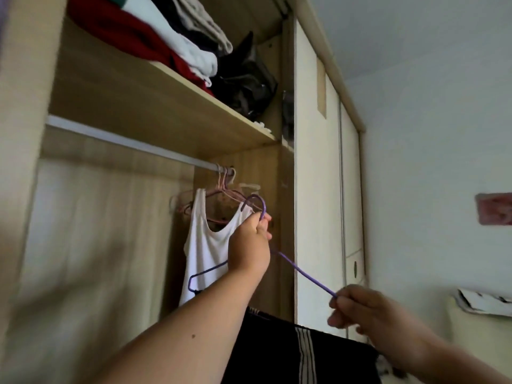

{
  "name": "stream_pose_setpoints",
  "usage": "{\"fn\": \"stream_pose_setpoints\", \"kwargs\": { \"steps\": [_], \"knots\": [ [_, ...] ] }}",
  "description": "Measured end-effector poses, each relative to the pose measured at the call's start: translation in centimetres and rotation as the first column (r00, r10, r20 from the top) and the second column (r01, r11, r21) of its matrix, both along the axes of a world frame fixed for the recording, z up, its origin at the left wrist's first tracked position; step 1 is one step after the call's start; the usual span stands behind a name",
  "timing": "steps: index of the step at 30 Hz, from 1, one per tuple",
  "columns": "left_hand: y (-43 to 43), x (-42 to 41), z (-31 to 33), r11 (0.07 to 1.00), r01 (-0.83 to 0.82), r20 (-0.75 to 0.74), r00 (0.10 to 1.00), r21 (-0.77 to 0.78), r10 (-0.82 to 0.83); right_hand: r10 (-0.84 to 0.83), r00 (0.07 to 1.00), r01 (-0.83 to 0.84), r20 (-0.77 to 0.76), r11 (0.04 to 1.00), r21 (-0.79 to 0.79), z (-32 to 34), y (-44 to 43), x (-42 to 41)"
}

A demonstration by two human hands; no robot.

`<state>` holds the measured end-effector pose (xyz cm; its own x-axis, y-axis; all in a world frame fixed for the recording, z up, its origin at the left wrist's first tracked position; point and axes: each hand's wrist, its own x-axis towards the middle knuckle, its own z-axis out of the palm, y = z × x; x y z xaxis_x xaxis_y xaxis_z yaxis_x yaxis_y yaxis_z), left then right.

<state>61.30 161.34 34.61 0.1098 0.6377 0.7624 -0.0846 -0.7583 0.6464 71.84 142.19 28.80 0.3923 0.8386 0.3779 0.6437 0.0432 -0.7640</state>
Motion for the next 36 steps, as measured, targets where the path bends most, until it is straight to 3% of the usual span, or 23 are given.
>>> {"fn": "stream_pose_setpoints", "kwargs": {
  "steps": [4,11,20,26,31,36],
  "knots": [
    [6.5,1.8,2.5,0.995,-0.094,0.075,0.993,0.025,0.092,0.072,0.997,-0.070,-0.039,0.995,0.069,2.5,6.6,1.0],
    [15.1,3.7,6.9,0.997,-0.033,0.100,0.995,0.071,0.026,0.131,0.990,-0.120,-0.044,0.974,0.194,5.7,16.3,3.5],
    [24.4,6.6,11.7,0.961,-0.225,-0.283,0.922,0.164,0.264,0.287,0.948,-0.237,-0.137,0.926,0.294,11.0,27.4,8.6],
    [29.8,8.2,14.8,0.944,-0.323,-0.160,0.931,0.062,0.329,0.471,0.858,-0.381,-0.206,0.852,0.360,14.6,36.2,10.2],
    [32.9,7.9,16.0,0.887,-0.460,-0.327,0.836,0.019,0.441,0.551,0.788,-0.431,-0.277,0.813,0.392,16.0,41.4,9.4],
    [34.9,7.6,16.0,0.870,-0.493,-0.336,0.815,0.026,0.472,0.585,0.749,-0.474,-0.313,0.802,0.364,16.5,43.4,8.3]
  ]
}}
